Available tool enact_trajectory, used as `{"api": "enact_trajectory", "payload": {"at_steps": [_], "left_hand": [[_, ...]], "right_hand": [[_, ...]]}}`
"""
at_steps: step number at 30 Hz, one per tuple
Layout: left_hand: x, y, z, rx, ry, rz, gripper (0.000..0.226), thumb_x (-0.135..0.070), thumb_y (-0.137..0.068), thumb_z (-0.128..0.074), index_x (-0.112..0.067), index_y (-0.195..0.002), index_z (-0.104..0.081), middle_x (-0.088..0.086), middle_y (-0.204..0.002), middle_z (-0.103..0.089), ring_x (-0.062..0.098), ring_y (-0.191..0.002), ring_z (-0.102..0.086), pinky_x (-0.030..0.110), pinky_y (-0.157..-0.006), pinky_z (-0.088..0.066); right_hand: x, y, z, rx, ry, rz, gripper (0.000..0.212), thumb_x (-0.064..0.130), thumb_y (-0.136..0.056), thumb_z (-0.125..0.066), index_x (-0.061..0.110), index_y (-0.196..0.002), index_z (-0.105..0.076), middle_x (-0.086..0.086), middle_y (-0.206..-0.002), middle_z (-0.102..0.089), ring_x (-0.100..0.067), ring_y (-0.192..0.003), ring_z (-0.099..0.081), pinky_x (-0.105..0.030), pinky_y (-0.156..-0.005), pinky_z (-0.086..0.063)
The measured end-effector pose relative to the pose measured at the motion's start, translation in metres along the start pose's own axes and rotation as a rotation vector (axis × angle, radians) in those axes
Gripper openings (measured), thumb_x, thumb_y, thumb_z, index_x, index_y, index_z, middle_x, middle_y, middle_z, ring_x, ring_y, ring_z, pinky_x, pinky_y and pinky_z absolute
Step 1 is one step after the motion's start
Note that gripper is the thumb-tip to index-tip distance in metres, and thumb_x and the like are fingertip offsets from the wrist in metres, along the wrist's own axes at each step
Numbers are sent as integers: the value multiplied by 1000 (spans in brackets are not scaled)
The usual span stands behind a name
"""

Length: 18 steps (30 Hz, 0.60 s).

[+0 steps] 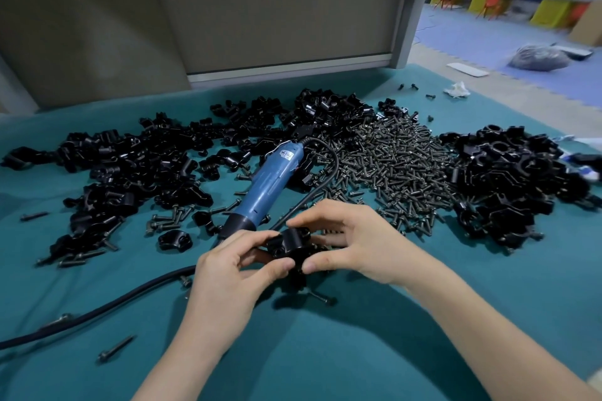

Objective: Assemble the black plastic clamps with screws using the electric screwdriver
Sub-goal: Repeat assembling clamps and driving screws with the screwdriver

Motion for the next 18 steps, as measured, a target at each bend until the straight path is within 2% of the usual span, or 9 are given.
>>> {"api": "enact_trajectory", "payload": {"at_steps": [1, 3, 5, 6, 8, 10, 13, 18], "left_hand": [[1, 0, 0, -3, 13, 6, 33, -31, -57, -78, -46, -86, -74, -8, -93, -70, 9, -80, -70, 18, -67, -56], [2, 0, -1, 0, 39, 21, 32, -33, -56, -79, -45, -86, -74, -10, -92, -70, 10, -81, -71, 16, -68, -56], [4, 1, -1, 4, 37, 32, 33, -36, -56, -79, -44, -87, -74, -10, -92, -70, 13, -80, -72, 20, -71, -58], [4, 1, -1, 6, 28, 36, 33, -37, -56, -79, -44, -87, -74, -9, -93, -69, 15, -78, -72, 23, -72, -59], [4, 2, -1, 9, 21, 38, 33, -36, -56, -79, -43, -88, -74, -9, -94, -69, 15, -78, -72, 23, -73, -59], [3, 2, -1, 12, 29, 36, 32, -34, -56, -79, -42, -87, -74, -9, -94, -70, 15, -80, -72, 22, -73, -58], [2, 2, -1, 11, 19, 29, 33, -36, -55, -79, -44, -87, -74, -9, -94, -70, 18, -82, -71, 26, -75, -60], [0, 3, -1, 22, -24, 20, 37, -46, -55, -77, -45, -91, -72, -8, -96, -69, 26, -91, -68, 44, -83, -59]], "right_hand": [[3, 1, 8, -12, 39, 19, 41, 16, -73, -81, 31, -108, -66, 12, -108, -65, -4, -107, -62, -21, -91, -52], [5, 3, 36, -201, 254, 52, 35, 25, -79, -74, 35, -110, -65, 17, -105, -64, 0, -101, -63, -20, -87, -54], [0, 7, 70, -461, 623, 7, 27, 13, -88, -63, 31, -108, -68, 22, -94, -59, 3, -84, -60, -16, -80, -52], [-7, 8, 85, -531, 771, -77, 28, 7, -90, -61, 26, -108, -71, 21, -89, -56, 4, -76, -55, -16, -76, -48], [-25, 10, 103, -547, 909, -260, 23, 6, -91, -61, 19, -105, -74, 17, -78, -50, 0, -67, -47, -22, -74, -42], [-37, 9, 104, -515, 920, -324, 14, 13, -90, -66, 18, -100, -75, 18, -73, -52, -8, -70, -50, -23, -75, -41], [-40, 3, 94, -501, 943, -302, 7, 22, -86, -72, 21, -92, -74, 7, -84, -67, -15, -88, -45, -28, -79, -41], [-40, -4, 80, -516, 1126, -406, 8, 21, -89, -65, 19, -89, -73, -1, -100, -62, -28, -105, -43, -37, -85, -40]]}}
Point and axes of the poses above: each hand's wrist, its own y-axis away from the middle knuckle, its own z-axis out of the back of the hand, x = y × z, the point moved 2 cm from there along -y, towards the middle knuckle
